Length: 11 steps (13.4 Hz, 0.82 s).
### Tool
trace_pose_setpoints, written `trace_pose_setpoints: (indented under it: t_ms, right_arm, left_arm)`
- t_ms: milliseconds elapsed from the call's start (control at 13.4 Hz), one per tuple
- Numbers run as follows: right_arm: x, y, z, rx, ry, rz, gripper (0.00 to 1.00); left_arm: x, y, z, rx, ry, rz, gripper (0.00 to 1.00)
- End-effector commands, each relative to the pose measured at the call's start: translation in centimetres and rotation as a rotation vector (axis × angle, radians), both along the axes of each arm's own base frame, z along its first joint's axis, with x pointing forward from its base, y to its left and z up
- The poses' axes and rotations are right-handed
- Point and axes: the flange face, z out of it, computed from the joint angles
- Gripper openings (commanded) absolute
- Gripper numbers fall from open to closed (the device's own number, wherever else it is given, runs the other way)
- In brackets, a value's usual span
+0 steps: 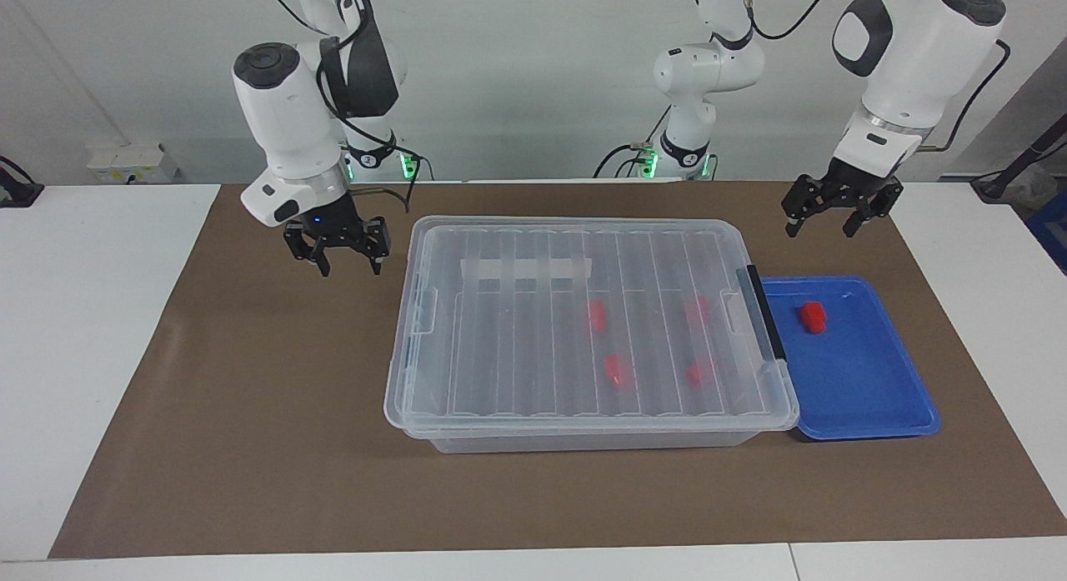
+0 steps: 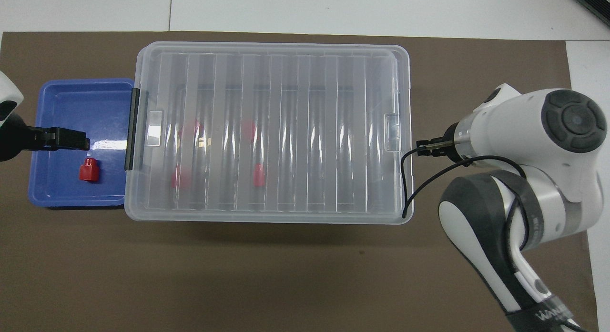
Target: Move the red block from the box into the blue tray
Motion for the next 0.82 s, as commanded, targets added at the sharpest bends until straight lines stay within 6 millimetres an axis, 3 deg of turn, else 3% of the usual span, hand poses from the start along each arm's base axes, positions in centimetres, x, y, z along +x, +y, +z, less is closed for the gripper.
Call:
trace_pose_setpoints:
  t_ms: [0, 374, 598, 748]
  right_arm:
    - [0.4, -2.8, 3.7, 0.005, 0.020, -0.072, 1.00]
    - [2.0, -4.0, 9.8, -0.048, 0.055, -0.081, 1.00]
    - [1.4, -6.2, 10.0, -0.031, 0.084, -0.123, 1.00]
    - [0.7, -6.1, 10.0, -0.035, 0.124, -0.121, 1.00]
  left_arm:
    - [-0.8, -0.4, 0.2, 0.050, -0.004, -0.031, 1.00]
    - [-0.8, -0.3, 0.3, 0.066, -0.006, -0.038, 1.00]
    - [-0.8, 0.1, 0.2, 0.068, -0.004, -0.033, 1.00]
    - [-1.0, 0.6, 0.1, 0.068, 0.019, -0.023, 1.00]
